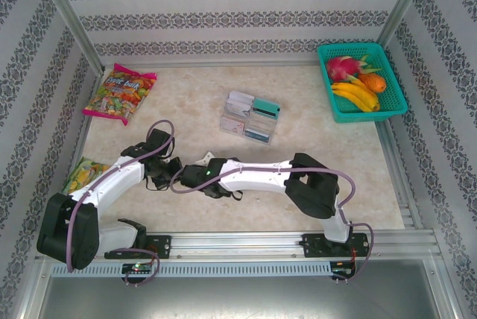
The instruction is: Put the credit cards into the card holder
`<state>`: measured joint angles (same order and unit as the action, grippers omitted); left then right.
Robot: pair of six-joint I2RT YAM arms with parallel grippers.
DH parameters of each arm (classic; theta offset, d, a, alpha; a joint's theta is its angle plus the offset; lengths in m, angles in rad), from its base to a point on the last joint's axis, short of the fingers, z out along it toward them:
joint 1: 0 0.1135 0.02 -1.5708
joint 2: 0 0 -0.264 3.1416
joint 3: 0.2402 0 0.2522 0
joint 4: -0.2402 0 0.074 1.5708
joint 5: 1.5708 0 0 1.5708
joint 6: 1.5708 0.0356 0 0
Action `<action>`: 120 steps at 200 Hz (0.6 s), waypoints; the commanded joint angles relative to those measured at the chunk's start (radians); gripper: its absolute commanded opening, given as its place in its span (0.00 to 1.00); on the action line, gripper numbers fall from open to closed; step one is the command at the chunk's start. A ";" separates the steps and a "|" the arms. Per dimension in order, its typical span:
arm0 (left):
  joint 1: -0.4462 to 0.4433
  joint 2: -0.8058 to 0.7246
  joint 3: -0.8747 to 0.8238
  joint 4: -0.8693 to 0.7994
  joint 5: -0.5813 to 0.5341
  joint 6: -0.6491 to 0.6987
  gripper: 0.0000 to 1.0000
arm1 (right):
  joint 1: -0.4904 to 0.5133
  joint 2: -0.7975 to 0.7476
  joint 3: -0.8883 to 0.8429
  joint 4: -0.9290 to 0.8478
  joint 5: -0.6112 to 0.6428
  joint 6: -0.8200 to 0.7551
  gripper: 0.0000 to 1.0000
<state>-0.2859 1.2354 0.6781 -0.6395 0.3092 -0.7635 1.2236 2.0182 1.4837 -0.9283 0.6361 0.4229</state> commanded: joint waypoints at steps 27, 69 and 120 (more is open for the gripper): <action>0.013 0.000 0.012 0.004 -0.004 0.018 0.00 | 0.014 -0.013 0.005 0.077 -0.115 0.069 0.48; 0.016 0.006 0.005 0.019 0.020 0.015 0.00 | -0.014 -0.136 -0.090 0.191 -0.210 0.086 0.57; 0.013 -0.013 0.020 0.060 0.089 0.010 0.00 | -0.179 -0.414 -0.297 0.419 -0.432 0.108 0.53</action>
<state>-0.2794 1.2362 0.6781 -0.6125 0.3592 -0.7631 1.1297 1.7214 1.2778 -0.6594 0.3466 0.4953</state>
